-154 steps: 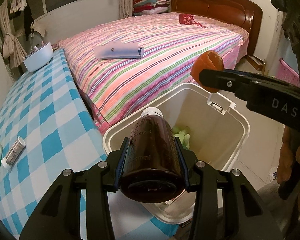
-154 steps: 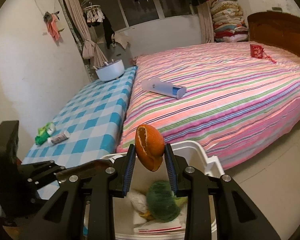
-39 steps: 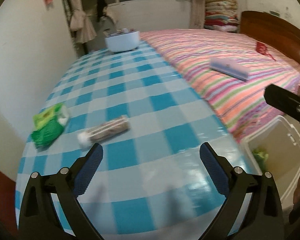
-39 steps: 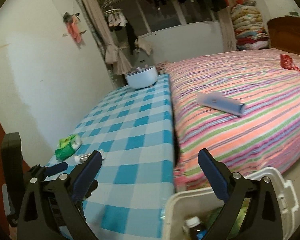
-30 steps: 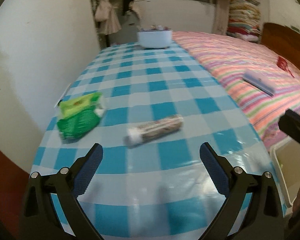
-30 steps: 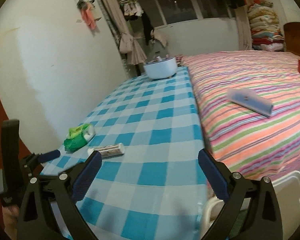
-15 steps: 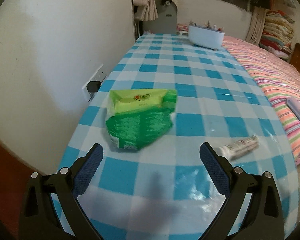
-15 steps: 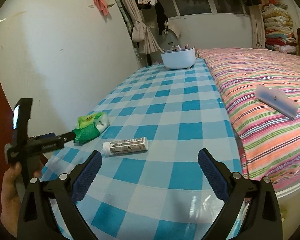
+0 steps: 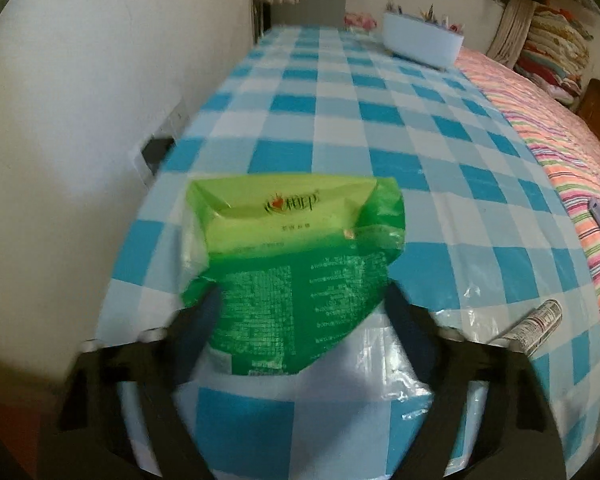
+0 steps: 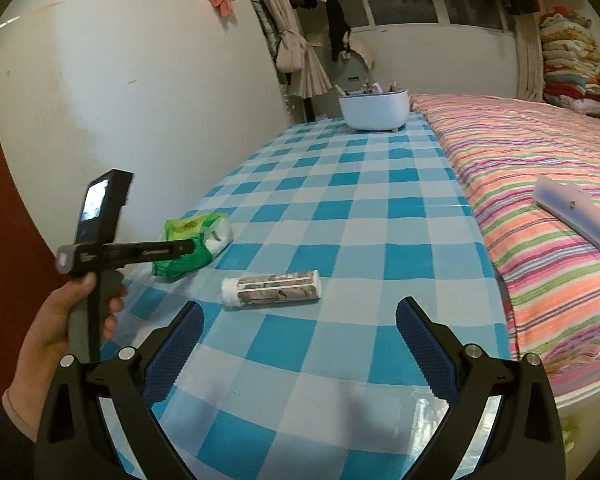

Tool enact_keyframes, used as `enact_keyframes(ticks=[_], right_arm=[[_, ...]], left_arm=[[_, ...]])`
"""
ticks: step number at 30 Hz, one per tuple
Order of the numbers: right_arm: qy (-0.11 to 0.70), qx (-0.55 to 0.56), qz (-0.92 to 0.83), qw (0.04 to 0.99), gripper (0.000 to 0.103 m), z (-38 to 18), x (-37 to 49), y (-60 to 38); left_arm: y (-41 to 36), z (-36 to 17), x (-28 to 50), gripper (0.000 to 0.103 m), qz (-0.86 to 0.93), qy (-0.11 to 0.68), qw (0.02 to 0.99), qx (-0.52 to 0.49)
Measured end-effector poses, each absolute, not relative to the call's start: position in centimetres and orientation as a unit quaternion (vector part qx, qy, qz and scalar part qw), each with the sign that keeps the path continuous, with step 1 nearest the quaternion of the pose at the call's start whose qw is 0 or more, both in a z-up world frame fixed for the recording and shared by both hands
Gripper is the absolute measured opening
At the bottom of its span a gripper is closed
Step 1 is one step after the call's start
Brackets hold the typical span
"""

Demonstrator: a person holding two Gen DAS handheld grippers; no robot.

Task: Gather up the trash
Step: 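Grasp the green-and-yellow snack wrapper with the left tool, then grasp the white pill tube with the right tool while the left tool holds the wrapper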

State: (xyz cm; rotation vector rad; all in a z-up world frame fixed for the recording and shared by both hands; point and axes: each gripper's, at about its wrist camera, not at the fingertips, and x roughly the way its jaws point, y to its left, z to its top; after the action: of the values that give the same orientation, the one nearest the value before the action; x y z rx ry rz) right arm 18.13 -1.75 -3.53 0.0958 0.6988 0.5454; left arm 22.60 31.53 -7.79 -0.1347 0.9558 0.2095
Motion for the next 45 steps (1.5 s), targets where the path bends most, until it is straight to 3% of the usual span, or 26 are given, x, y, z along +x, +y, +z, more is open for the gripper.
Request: enact_keyframes(ticks=[5,7,9,13,15,18,45], right_arm=[[0.335,0.029,0.303,0.892,0.094,-3.0,18.8,-0.3],[0.336,0.022,0.332,0.881,0.094,-2.6,19.5,0.3],[0.326,-0.003,0.352,0.878,0.094,-2.2,20.0,1.2],[0.328,-0.032,0.381,0.864,0.094,-2.4,21.1,2.8],[0.334,-0.051,0.398,0.853,0.094,-2.7,21.8,3.7],[0.338,-0.068,0.42,0.839,0.094,-3.0,22.8,4.5],[0.427,-0.303,0.512,0.681,0.094,-9.4,26.4,12.1]], left_arm=[[32.5,-8.9,23.7,0.059,0.067,0.474,0.874,-0.089],[32.8,-8.9,23.8,0.052,0.06,0.472,0.874,-0.095],[33.1,-8.9,23.7,0.037,0.051,0.469,0.876,-0.1],[32.7,-8.8,23.6,0.025,0.037,0.469,0.878,-0.092],[32.7,-8.8,23.5,0.012,0.032,0.466,0.879,-0.099],[32.8,-8.8,23.5,0.007,0.03,0.463,0.88,-0.096],[33.3,-7.4,20.5,0.001,0.025,0.452,0.886,-0.099]])
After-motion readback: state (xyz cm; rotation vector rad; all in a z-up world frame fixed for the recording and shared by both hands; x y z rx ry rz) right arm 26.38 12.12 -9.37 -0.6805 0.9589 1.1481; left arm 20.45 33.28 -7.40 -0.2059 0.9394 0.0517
